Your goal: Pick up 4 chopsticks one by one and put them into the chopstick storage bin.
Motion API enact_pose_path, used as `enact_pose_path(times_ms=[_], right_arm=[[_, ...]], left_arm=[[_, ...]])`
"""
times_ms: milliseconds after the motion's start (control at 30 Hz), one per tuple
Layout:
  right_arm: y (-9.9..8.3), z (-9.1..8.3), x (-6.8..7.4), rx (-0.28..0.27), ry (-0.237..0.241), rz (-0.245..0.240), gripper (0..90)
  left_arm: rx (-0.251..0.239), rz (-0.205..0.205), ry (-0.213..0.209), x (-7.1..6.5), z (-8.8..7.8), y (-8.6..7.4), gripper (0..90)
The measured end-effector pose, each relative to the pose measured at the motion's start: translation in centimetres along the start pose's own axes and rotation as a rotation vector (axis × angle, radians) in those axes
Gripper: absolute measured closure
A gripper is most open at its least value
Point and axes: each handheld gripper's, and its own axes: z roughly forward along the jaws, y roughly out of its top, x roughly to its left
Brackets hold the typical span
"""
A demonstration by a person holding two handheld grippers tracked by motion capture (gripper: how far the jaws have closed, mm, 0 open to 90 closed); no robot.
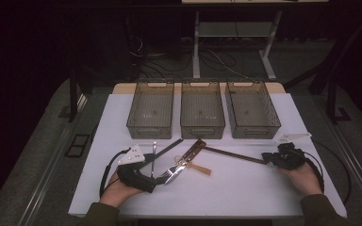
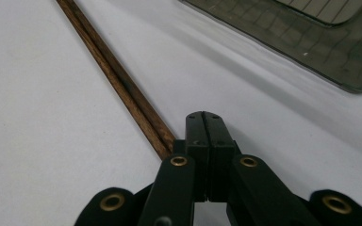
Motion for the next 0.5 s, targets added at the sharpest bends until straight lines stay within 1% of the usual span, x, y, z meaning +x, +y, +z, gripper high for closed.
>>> enact_pose_path(times_ms=[500], right_arm=[[0.05, 0.04, 0.48, 0.016, 0.015, -0.014, 89.3]], left_arm=[[0.003, 0.0, -0.007, -0.04, 0.05, -0.02, 3.7]])
